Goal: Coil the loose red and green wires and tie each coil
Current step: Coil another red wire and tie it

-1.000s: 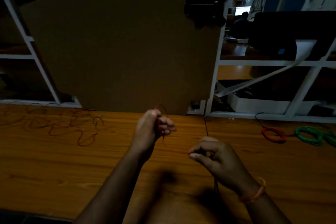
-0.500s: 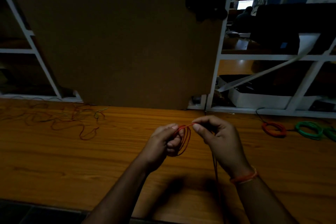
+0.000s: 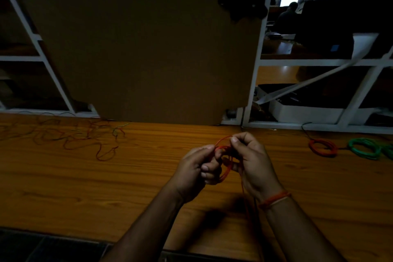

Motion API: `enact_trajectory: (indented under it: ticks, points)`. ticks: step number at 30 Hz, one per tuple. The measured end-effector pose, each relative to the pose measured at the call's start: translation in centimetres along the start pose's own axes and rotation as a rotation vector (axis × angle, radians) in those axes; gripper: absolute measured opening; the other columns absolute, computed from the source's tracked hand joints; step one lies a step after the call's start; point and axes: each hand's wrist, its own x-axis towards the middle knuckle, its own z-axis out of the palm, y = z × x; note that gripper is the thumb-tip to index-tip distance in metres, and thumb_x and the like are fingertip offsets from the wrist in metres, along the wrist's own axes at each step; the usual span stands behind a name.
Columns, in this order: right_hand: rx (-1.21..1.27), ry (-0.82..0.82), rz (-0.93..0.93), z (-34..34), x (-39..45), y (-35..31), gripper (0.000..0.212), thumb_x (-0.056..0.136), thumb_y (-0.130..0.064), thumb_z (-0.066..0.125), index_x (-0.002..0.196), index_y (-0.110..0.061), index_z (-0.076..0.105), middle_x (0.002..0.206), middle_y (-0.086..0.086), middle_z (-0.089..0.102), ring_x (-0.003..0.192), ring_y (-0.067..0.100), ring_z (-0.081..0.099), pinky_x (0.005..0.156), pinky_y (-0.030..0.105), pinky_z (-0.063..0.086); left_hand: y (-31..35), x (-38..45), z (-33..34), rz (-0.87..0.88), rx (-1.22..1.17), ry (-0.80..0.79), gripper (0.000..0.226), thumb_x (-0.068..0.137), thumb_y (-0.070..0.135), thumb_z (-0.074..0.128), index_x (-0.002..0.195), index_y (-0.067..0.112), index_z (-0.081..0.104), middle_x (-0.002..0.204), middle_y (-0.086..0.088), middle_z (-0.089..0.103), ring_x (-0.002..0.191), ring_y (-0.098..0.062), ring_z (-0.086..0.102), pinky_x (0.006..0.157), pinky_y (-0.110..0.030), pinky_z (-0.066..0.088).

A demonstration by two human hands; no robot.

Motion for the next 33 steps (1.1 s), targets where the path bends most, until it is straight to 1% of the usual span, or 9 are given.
enact_trajectory:
  ticks: [5,9,13,18,22,26,28,30,33]
  points:
    - [-0.113,-0.081,0.012,-0.5,-0.3,0.1,0.012,0.103,-0.017,0.054,0.095,-0.015,0.063,0.089,0.004,0.070,0.080,0.016,0.068,0.062,0.026,0.052,0.4,0.2,-0.8,0.015,-0.182,0.011,0.021,0.100,0.029,0.048,0.090,0.012,0.055,0.057,0.009,0.028,0.046,-0.006,0.019,0.046,-0.023,0.016]
    - [-0.160,-0.105,-0.011,-0.4,-0.3,0.6,0.014,0.104,-0.021,0.054,0.101,-0.012,0.065,0.084,0.003,0.066,0.070,0.011,0.061,0.057,0.025,0.047,0.7,0.3,-0.5,0.024,-0.351,0.025,0.021,0.101,0.027,0.048,0.089,0.013,0.058,0.056,0.009,0.031,0.047,-0.005,0.019,0.047,-0.021,0.016]
    - [-0.198,-0.162,0.012,-0.9,-0.5,1.8,0.010,0.103,-0.017,0.057,0.108,-0.012,0.064,0.080,0.004,0.062,0.057,0.011,0.053,0.047,0.021,0.038,1.6,0.3,-1.0,0.075,-0.516,0.162,0.030,0.104,0.024,0.038,0.084,0.013,0.057,0.055,0.010,0.031,0.046,-0.005,0.016,0.046,-0.020,0.014]
    - [-0.295,-0.245,0.087,-3.4,-1.6,3.6,0.017,0.096,-0.011,0.065,0.113,-0.012,0.067,0.074,-0.001,0.061,0.060,0.012,0.051,0.052,0.024,0.041,3.7,-0.3,-2.5,0.208,-0.554,0.353,0.031,0.106,0.022,0.038,0.085,0.014,0.058,0.054,0.009,0.035,0.041,-0.002,0.028,0.045,-0.018,0.017]
    - [-0.202,0.014,0.067,-6.2,-2.9,5.9,0.015,0.086,-0.013,0.074,0.100,-0.019,0.073,0.082,0.007,0.063,0.067,0.017,0.056,0.058,0.032,0.048,5.5,-0.9,-3.6,0.330,-0.592,0.421,0.012,0.095,0.021,0.048,0.092,0.015,0.058,0.060,0.010,0.047,0.044,-0.001,0.043,0.043,-0.014,0.033]
    - [-0.359,0.199,0.031,-7.4,-3.7,7.1,0.010,0.086,-0.017,0.076,0.091,-0.025,0.079,0.094,-0.008,0.076,0.089,0.018,0.069,0.084,0.053,0.058,5.6,-1.1,-4.2,0.350,-0.555,0.528,0.022,0.104,0.017,0.046,0.095,0.011,0.065,0.070,0.005,0.059,0.055,-0.005,0.061,0.050,-0.014,0.051]
    - [-0.546,0.100,-0.085,-7.1,-4.0,5.7,0.013,0.090,-0.018,0.072,0.092,-0.029,0.077,0.097,-0.017,0.073,0.093,0.004,0.067,0.087,0.041,0.057,5.1,-1.0,-4.1,0.343,-0.435,0.597,0.027,0.108,0.022,0.043,0.102,0.008,0.065,0.072,0.000,0.064,0.062,-0.010,0.067,0.055,-0.018,0.056]
    - [-0.697,-0.049,-0.275,-6.1,-4.2,3.2,0.011,0.090,-0.026,0.069,0.090,-0.034,0.076,0.096,-0.015,0.069,0.093,0.005,0.065,0.078,0.023,0.053,4.5,-0.9,-3.7,0.337,-0.245,0.624,0.028,0.110,0.025,0.039,0.112,0.006,0.060,0.073,-0.002,0.066,0.069,-0.015,0.070,0.059,-0.021,0.056]
    - [-0.785,-0.225,-0.436,-4.3,-4.1,0.3,0.011,0.089,-0.035,0.064,0.092,-0.033,0.075,0.095,-0.013,0.063,0.091,0.013,0.063,0.074,0.029,0.055,3.8,-1.0,-2.8,0.288,0.035,0.584,0.032,0.112,0.026,0.032,0.121,0.004,0.053,0.073,-0.004,0.067,0.076,-0.022,0.072,0.068,-0.029,0.054]
